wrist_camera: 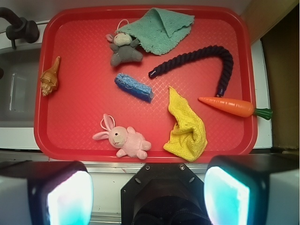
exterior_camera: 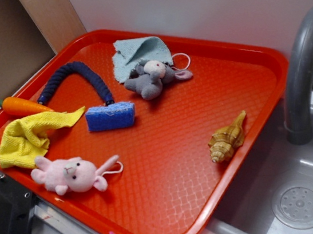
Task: Grab the yellow cloth.
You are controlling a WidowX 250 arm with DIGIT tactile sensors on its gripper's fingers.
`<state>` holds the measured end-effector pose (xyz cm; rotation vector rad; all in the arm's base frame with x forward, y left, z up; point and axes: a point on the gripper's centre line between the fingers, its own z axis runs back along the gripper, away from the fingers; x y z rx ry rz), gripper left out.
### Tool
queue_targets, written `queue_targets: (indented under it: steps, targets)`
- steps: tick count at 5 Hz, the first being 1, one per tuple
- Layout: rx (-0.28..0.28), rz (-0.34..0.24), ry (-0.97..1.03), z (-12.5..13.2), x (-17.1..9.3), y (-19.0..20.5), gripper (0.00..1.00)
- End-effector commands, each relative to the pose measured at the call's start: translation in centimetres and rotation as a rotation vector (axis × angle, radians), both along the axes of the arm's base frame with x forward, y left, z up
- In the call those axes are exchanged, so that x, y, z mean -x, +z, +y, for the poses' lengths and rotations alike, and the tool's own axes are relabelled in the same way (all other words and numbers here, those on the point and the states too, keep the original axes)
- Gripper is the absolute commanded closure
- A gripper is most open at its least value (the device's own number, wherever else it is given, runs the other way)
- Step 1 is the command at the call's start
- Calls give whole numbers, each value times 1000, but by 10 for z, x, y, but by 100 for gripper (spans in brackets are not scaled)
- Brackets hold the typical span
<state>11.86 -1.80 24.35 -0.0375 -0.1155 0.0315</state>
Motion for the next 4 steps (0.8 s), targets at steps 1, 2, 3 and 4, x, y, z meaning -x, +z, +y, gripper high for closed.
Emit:
queue_targets:
  steps: [1,2,3,4]
  targets:
    - [0,0,0,0,0,0,0]
    - [-11,-10,-3,36,-22,-50,0]
    - [-23,13,-36,46,-33,-100,0]
    - [-41,21,-66,49,-36,-150,0]
